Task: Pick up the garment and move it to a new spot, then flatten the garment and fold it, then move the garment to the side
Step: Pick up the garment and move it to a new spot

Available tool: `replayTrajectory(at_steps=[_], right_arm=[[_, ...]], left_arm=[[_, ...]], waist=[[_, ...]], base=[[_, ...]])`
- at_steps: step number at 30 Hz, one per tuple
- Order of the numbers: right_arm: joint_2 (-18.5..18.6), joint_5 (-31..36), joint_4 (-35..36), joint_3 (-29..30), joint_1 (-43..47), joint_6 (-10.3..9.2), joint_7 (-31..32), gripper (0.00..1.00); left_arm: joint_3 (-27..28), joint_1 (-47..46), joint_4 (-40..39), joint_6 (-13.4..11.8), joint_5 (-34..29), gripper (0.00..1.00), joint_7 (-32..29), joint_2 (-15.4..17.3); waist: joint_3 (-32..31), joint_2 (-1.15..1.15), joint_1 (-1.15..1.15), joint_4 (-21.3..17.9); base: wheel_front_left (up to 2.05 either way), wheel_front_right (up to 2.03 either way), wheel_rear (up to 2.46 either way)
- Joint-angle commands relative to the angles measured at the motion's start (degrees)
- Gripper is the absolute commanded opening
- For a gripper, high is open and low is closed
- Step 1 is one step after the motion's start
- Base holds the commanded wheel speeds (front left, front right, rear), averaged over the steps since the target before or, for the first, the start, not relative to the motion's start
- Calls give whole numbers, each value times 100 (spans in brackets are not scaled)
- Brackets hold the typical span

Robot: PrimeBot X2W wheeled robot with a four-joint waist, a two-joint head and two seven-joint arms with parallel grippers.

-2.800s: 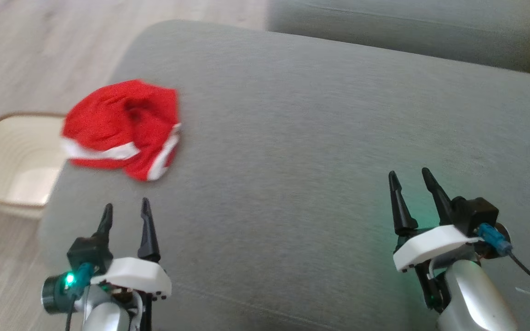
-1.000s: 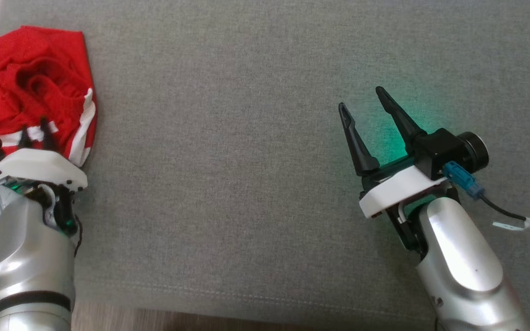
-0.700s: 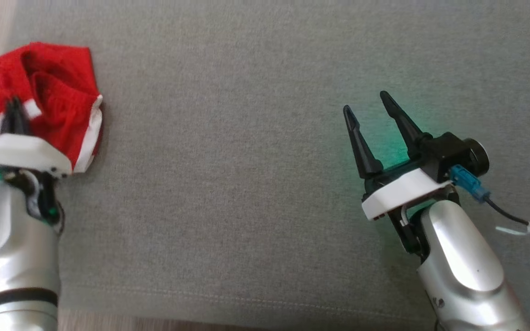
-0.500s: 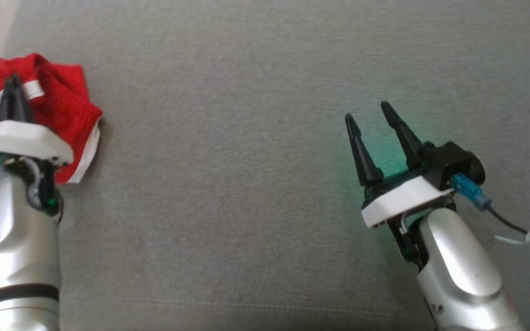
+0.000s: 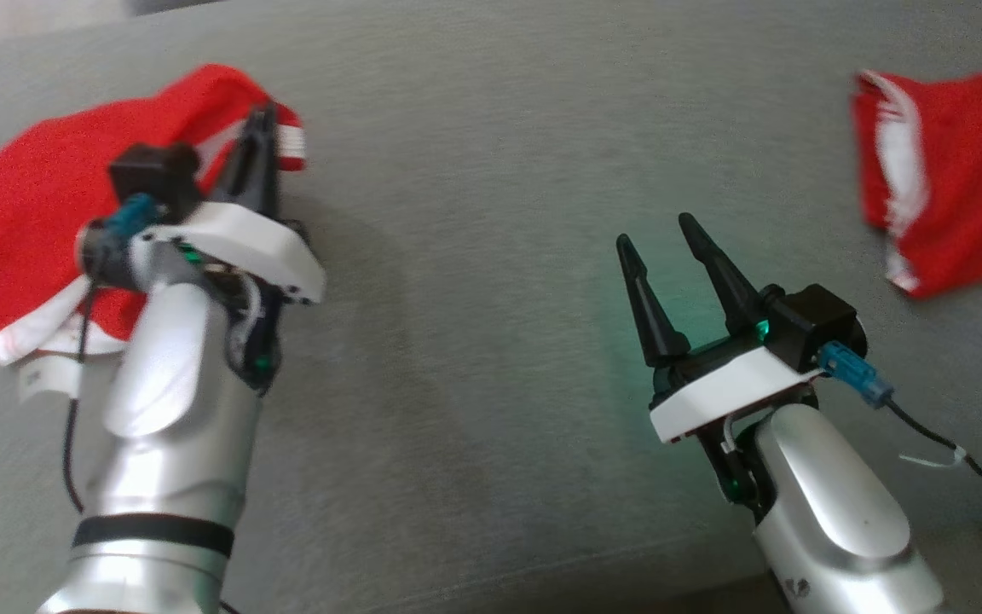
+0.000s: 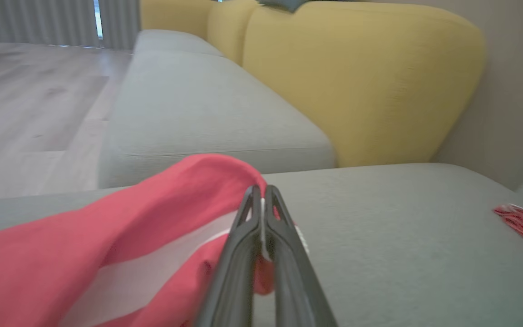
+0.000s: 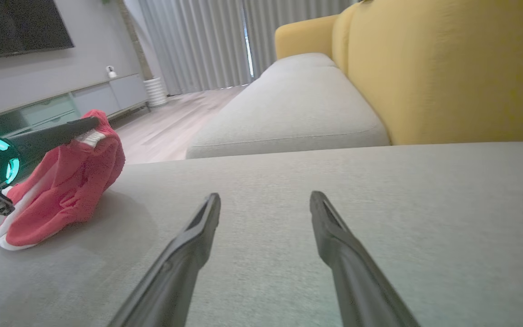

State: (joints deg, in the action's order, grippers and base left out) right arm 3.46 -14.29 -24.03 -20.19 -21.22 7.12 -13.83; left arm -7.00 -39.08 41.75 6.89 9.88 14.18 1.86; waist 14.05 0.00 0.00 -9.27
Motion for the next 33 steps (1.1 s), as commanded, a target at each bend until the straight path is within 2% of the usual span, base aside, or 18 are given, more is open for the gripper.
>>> replayTrajectory(at_steps=[1, 6, 9, 13, 14, 15, 18, 21, 22, 27, 33], right_arm=[[-58, -57, 160, -122, -89, 36, -78, 100], [-58, -186, 145, -228, -101, 36, -103, 100], [-58, -253, 131, -252, -85, 36, -111, 100], [-58, -300, 169, -221, -48, 36, -115, 100], [-58, -302, 185, -208, -35, 36, -115, 100], [-58, -296, 199, -182, -21, 36, -115, 100], [-58, -276, 232, -103, 19, 36, -116, 100], [-58, -241, 248, -69, 29, 36, -116, 100], [-58, -203, 234, -41, 39, 36, -116, 100], [-58, -75, 111, 44, 64, 36, -117, 100], [-58, 105, -128, 254, 102, 36, -117, 100]], left_arm=[[13, -166, -223, 16, 85, 0, 7, 124], [-1058, -85, -449, -59, 906, 0, -43, 105], [-1820, -30, -673, -286, 1415, 0, -61, 103], [-2637, 30, -780, -628, 1841, 0, -86, 103], [-2731, 41, -742, -729, 1905, 86, -77, 103], [-2787, 41, -700, -824, 1951, 100, -60, 103], [-2847, 37, -579, -1026, 1980, 100, 12, 102], [-2653, 124, -533, -1219, 1935, 100, 65, 147], [-2446, 240, -651, -1356, 1856, 100, 76, 258], [-1635, 969, -1382, -1669, 1635, 100, 80, 499], [-864, 2045, -2079, -1734, 1303, 100, 81, 514]], waist=[[-19, 0, 0, -479], [45, 0, 0, -1065], [68, 0, 0, -1287], [97, 0, 0, -1386], [97, 0, 0, -1385], [100, 0, 0, -1364], [91, 0, 0, -1199], [41, 0, 0, -952], [-2, 0, 0, -751], [-137, 0, 0, -241], [-273, 0, 0, 318]], base=[[0, 0, 0], [0, 0, 0], [0, 0, 0], [0, 0, 0], [0, 0, 0], [0, 0, 0], [0, 0, 0], [0, 0, 0], [0, 0, 0], [0, 0, 0], [0, 0, 0]])
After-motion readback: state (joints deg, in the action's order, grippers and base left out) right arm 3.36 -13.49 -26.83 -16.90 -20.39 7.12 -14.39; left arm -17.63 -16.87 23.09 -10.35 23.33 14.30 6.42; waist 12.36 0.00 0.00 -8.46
